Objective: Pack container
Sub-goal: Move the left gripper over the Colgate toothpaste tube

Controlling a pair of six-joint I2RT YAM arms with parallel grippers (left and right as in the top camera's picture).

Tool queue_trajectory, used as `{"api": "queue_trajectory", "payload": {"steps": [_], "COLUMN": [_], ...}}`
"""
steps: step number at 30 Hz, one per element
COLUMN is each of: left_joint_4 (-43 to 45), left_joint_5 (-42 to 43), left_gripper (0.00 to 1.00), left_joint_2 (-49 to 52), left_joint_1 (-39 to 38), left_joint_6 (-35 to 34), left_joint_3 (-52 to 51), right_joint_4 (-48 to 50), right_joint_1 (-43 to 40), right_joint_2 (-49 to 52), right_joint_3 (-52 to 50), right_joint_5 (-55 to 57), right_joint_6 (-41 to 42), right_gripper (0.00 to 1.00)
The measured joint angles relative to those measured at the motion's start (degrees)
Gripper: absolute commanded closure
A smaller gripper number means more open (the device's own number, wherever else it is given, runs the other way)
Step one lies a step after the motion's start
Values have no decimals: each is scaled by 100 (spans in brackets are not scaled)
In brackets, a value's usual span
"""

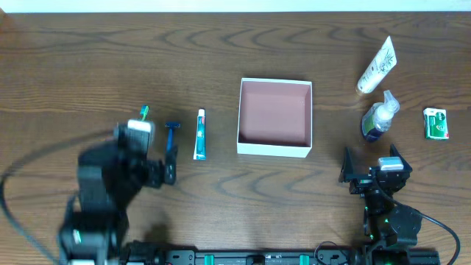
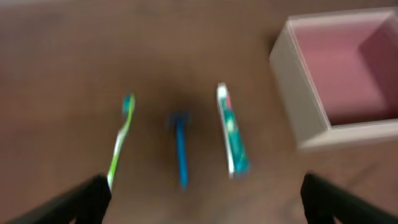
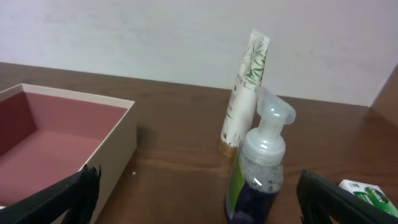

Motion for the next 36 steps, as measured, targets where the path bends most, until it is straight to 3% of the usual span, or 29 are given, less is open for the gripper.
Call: {"api": "queue_trajectory", "payload": {"steps": [3, 7, 14, 22, 29, 36], "left_joint_4": [-835, -1300, -1558, -1646, -1438, -1292], "left_joint_5": [-184, -275, -48, 402, -153, -457], "left_gripper": [2, 2, 2, 2, 2, 2], "left_joint_2": [1259, 2496, 3604, 4201, 4315, 4607], "left_joint_1": [13, 31, 31, -70, -907, -975], "left_joint_6": [42, 26, -387, -717, -1414, -1956], "left_joint_3": [1204, 2205, 2328, 2328, 2328, 2328], "right_joint_4": [0, 0, 0, 0, 0, 0], "right_joint_1": [0, 0, 0, 0, 0, 0], "right_joint_2": [0, 0, 2, 0, 0, 0], "right_joint_3": [0, 0, 0, 0, 0, 0], "right_joint_5": [0, -2, 0, 0, 0, 0], "right_joint_6": [0, 0, 0, 0, 0, 0], "right_gripper": [1, 1, 1, 1, 1, 1]}}
